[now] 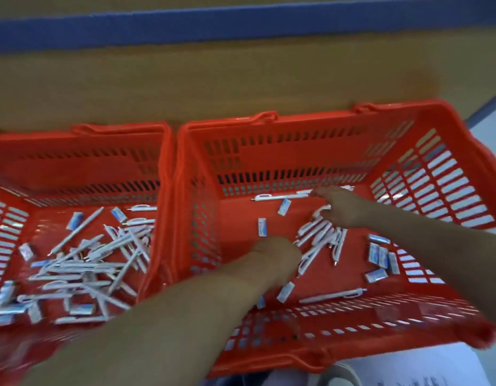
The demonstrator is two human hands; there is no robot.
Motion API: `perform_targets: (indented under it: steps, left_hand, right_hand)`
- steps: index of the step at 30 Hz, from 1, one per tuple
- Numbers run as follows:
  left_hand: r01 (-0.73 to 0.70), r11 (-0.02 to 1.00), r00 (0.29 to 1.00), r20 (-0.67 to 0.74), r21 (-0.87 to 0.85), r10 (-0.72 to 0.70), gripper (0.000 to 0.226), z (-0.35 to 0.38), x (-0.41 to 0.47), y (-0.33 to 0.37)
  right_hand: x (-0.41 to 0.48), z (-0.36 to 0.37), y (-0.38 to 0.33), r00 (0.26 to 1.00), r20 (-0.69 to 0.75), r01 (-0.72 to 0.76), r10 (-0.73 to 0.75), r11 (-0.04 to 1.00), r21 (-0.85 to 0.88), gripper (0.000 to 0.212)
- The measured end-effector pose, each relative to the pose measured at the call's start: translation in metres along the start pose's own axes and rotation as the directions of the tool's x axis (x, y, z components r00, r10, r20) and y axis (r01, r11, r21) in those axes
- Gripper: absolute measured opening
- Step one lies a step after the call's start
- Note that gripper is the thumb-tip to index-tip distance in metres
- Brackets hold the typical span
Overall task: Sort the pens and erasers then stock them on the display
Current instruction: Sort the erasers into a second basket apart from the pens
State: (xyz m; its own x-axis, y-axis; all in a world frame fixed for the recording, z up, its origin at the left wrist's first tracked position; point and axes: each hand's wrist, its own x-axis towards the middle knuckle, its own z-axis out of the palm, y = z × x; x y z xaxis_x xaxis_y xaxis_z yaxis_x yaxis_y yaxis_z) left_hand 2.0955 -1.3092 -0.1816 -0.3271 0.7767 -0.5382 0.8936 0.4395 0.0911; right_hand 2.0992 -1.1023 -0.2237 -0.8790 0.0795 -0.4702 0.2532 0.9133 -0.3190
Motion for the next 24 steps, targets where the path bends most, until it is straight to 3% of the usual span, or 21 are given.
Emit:
perform_targets:
  steps: [2,5,10,12,16,21,24]
  left_hand:
    - [0.125,0.988,0.991,-0.038,-0.095,-0.129,0.032,0.011,0.013,0.011]
    - [0.237,0.944,0.964,-0.061,-0.231,-0.257,0.039,0.022,0.030,0.026]
    - [0.205,0.952,0.971,-0.074,-0.226,-0.227,0.027,0.033,0.027,0.005]
    - [0.223,0.952,0.966,-0.087,-0.209,-0.245,0.024,0.034,0.024,0.000]
    - [0.258,0.933,0.936,-0.175,-0.249,-0.305,0.035,0.029,0.034,0.001]
    - [0.236,0.929,0.929,-0.215,-0.285,-0.301,0.033,0.029,0.057,-0.003]
    - [0.258,0.928,0.923,-0.215,-0.271,-0.319,0.030,0.024,0.064,-0.007]
  right_hand:
    - [-0.025,-0.029,0.008,0.996,-0.029,-0.088,0.086,0.994,-0.072,0.062]
    - [-0.027,-0.003,0.030,0.974,-0.023,-0.228,0.226,0.970,-0.082,0.059]
    - [-0.033,0.007,0.039,0.952,-0.097,-0.293,0.291,0.956,-0.004,0.046]
    - [-0.033,0.008,0.043,0.951,-0.059,-0.306,0.305,0.952,-0.017,0.040]
    - [-0.038,0.000,0.047,0.978,-0.037,-0.206,0.204,0.975,-0.084,0.025]
    - [-0.037,-0.002,0.046,1.000,0.006,-0.015,0.017,0.967,-0.254,0.037]
    - [-0.036,-0.004,0.042,1.000,0.022,0.005,0.001,0.961,-0.275,0.026]
